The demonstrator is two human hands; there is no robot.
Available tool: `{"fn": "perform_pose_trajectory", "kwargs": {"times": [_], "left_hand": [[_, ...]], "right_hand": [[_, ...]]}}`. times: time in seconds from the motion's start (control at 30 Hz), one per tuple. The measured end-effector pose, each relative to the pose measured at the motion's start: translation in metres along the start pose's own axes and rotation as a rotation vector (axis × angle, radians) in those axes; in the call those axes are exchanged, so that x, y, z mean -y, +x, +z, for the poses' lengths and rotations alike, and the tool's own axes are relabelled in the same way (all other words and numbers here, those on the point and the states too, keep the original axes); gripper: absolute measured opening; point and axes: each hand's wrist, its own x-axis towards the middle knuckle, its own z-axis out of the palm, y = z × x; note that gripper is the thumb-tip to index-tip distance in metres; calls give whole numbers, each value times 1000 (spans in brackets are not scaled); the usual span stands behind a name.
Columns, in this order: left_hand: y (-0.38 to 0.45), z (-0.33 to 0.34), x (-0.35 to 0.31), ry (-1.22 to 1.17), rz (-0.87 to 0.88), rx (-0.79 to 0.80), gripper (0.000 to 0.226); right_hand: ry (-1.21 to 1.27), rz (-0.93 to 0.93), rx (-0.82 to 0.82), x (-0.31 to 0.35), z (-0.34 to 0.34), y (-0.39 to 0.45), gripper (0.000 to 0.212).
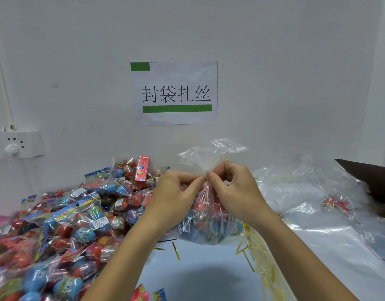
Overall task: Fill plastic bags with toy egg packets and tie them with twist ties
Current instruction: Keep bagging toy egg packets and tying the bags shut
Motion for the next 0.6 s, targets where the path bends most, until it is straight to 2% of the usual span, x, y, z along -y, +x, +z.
{"fn": "perform_pose_trajectory", "kwargs": {"times": [0.23,0.4,0.47,0.6], "left_hand": [[-3,3,-3,-81,14,240,25],[1,-1,-2,-210,-85,132,21],[1,-5,-1,-244,-146,141,23],[2,-3,0,-228,-119,184,21]], "right_hand": [[40,35,3,-1,-3,0,22],[99,81,54,-3,-9,2,23],[124,93,69,-4,-11,3,25],[177,105,63,-5,-13,3,27]]}}
